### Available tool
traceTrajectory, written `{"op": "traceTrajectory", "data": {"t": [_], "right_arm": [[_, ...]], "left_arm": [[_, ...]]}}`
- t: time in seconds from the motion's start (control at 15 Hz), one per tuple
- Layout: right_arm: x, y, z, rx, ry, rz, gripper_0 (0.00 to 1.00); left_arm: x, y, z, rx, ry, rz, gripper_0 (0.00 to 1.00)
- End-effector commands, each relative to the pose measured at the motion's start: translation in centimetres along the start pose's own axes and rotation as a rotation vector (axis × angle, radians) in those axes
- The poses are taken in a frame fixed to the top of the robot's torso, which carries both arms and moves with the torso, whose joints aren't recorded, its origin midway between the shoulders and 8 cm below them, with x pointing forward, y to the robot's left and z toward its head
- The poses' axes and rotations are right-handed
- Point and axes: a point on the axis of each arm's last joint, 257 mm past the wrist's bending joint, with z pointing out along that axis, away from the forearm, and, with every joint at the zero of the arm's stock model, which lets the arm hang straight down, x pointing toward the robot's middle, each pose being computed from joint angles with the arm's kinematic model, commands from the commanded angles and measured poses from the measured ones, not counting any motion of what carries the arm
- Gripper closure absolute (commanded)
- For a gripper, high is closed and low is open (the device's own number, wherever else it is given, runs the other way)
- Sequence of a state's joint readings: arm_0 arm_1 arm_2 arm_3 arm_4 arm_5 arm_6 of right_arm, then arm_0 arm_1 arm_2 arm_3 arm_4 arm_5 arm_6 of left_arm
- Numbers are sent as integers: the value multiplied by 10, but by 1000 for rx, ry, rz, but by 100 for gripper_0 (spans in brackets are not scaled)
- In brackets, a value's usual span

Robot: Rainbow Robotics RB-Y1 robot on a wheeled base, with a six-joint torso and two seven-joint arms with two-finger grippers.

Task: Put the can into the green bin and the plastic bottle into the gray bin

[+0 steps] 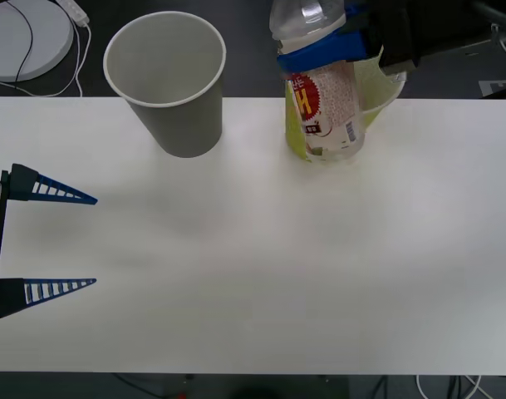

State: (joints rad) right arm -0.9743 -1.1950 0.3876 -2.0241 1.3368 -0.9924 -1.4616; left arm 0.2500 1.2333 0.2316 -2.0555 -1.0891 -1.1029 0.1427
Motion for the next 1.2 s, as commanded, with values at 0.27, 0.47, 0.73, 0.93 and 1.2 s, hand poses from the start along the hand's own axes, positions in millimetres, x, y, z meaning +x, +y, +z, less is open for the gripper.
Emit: {"op": "traceTrajectory", "data": {"t": [0.27, 0.47, 0.73, 0.93, 1.2], "right_arm": [[-20, -30, 21, 32, 45, 15, 100], [-34, -45, 30, 54, 76, 16, 100], [-48, -62, 42, 83, 87, 30, 100], [-55, -76, 57, 104, 108, 50, 100], [-69, -90, 79, 131, 126, 70, 100]], "left_arm": [[0, 0, 0, 0, 0, 0, 0], [0, 0, 0, 0, 0, 0, 0], [0, 0, 0, 0, 0, 0, 0], [0, 0, 0, 0, 0, 0, 0], [0, 0, 0, 0, 0, 0, 0]]}}
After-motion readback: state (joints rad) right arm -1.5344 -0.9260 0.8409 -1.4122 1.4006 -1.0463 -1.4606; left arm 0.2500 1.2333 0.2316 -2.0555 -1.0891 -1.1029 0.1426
